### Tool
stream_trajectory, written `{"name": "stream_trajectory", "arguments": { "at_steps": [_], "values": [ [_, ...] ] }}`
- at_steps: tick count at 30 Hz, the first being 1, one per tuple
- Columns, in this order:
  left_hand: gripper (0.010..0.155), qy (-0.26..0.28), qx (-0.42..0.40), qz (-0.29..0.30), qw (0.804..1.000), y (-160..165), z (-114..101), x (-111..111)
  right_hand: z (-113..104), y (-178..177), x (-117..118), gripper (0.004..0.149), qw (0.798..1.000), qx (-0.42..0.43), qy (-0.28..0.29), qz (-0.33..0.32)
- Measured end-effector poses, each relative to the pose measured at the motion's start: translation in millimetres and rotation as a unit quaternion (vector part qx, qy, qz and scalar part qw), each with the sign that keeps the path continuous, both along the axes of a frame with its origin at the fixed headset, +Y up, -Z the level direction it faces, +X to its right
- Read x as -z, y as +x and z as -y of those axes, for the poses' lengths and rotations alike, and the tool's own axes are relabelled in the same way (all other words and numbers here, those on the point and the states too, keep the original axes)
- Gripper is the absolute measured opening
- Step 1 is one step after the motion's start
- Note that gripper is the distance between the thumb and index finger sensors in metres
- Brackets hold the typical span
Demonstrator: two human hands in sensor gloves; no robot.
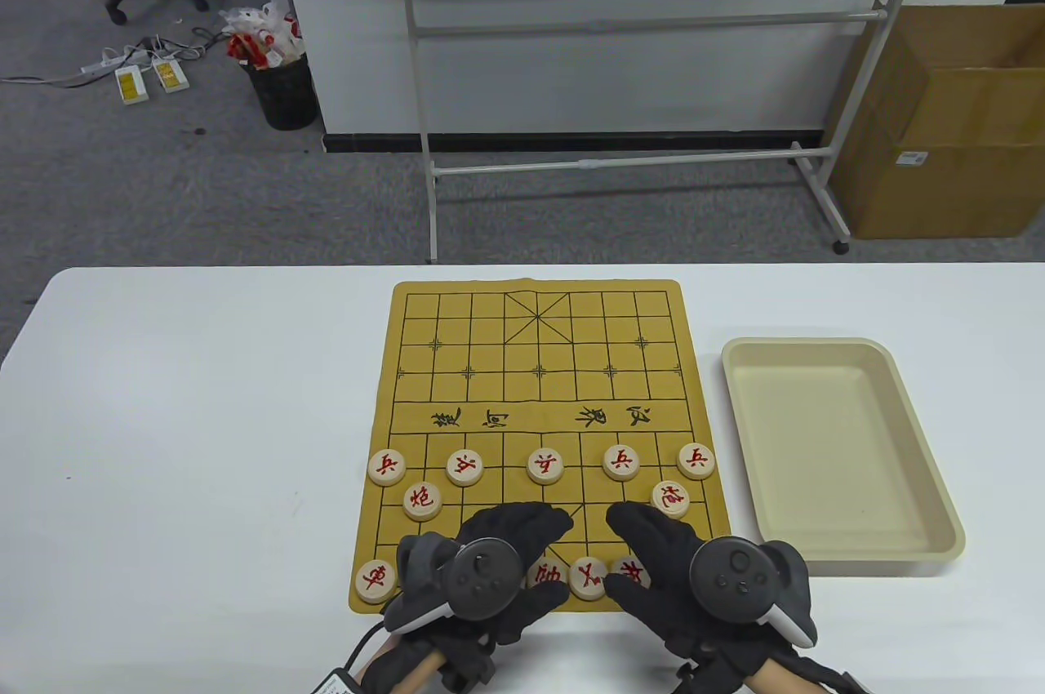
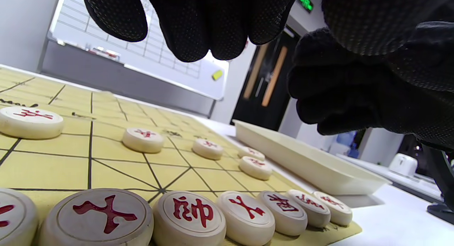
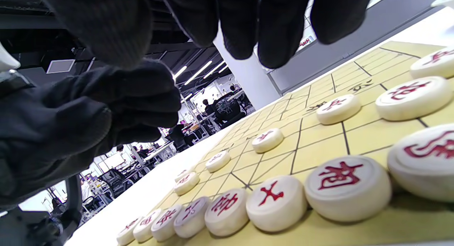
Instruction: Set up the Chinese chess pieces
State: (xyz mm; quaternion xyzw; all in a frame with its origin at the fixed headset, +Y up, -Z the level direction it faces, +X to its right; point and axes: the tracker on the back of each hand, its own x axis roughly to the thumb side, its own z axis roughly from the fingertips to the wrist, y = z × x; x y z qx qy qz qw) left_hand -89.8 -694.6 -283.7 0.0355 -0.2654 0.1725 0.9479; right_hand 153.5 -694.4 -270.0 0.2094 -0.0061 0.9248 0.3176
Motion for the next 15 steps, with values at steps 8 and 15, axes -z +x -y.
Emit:
{"name": "stream_trajectory", "arguments": {
  "at_steps": [8, 15],
  "values": [
    [0.078, 0.001, -0.002, -0.004, 1.0, -0.4, 0.0, 0.7, 3.5, -1.8, -1.0, 0.079, 1.0, -0.009, 0.006, -0.014],
    [0.077, 0.002, 0.01, -0.001, 1.0, 0.9, 3.0, 1.1, 6.9, -2.0, -0.3, 0.078, 1.0, -0.02, -0.001, -0.017]
  ]
}}
